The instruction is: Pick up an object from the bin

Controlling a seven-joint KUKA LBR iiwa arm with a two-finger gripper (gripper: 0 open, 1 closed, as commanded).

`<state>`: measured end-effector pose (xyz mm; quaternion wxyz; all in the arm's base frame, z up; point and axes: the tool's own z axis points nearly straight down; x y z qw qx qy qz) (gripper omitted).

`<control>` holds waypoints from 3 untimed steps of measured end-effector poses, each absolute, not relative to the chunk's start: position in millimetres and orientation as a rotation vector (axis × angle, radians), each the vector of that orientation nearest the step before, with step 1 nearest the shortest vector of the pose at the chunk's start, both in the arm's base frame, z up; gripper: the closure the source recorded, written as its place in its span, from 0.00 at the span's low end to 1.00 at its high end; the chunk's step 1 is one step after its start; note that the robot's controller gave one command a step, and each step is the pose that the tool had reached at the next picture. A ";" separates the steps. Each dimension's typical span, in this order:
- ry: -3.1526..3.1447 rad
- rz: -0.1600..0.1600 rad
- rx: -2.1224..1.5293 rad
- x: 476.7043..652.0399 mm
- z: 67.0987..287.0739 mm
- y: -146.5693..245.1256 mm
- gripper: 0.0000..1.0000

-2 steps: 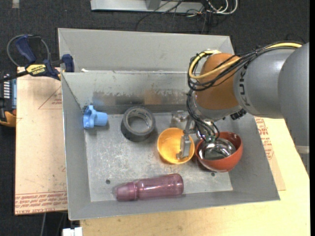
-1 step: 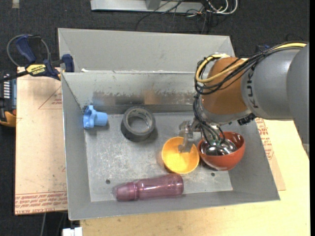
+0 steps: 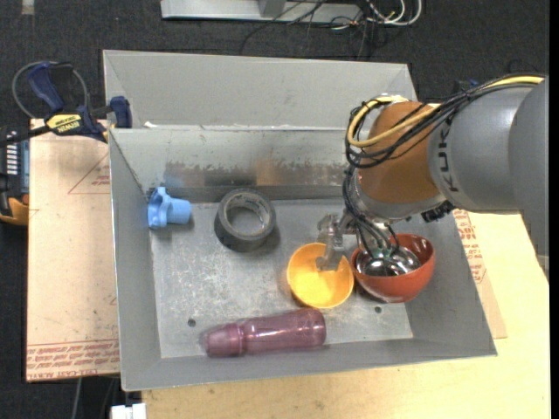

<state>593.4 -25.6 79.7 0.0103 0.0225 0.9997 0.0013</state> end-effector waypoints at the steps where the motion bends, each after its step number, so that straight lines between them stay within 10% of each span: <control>1: 3.122 0.004 0.014 584.6 196.6 -18.7 1.00; 2: 3.122 0.004 0.003 596.0 213.3 -13.7 1.00; 3: 3.105 0.001 -0.221 592.7 88.7 -24.5 1.00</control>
Offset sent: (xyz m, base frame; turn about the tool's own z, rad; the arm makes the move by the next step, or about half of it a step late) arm 0.0105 0.0163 0.1104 -0.0455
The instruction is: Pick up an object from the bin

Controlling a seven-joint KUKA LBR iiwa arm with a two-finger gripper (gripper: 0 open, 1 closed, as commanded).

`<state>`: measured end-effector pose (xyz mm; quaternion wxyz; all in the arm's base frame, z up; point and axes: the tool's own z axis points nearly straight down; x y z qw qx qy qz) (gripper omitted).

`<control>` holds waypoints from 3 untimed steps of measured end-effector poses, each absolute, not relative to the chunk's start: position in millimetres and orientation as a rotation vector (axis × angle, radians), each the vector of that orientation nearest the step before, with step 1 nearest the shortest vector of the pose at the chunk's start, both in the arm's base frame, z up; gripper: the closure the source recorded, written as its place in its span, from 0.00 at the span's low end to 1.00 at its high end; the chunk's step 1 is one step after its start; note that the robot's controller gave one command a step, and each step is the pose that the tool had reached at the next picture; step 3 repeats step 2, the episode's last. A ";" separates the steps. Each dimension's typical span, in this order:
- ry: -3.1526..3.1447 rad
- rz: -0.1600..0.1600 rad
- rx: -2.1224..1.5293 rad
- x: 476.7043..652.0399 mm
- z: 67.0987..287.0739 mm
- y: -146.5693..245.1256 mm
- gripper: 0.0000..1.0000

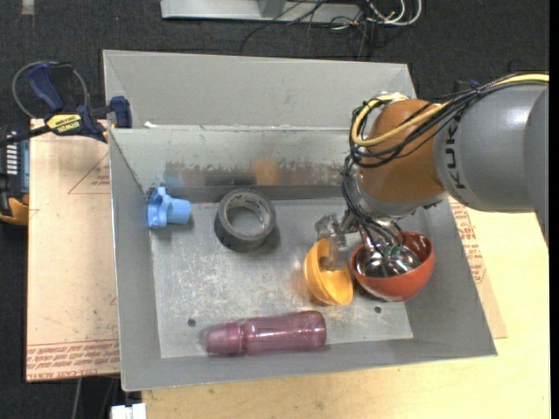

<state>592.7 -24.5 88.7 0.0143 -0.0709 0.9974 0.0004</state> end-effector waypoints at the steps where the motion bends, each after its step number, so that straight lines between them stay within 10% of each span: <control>1: 3.112 0.004 -0.146 593.1 190.0 -20.2 1.00; 2: 3.108 0.003 -0.157 592.3 240.3 -22.2 1.00; 3: 3.108 0.003 -0.157 592.3 240.3 -22.2 1.00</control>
Offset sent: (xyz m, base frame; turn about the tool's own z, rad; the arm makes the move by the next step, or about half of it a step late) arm -0.0089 -0.0059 0.0944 0.0023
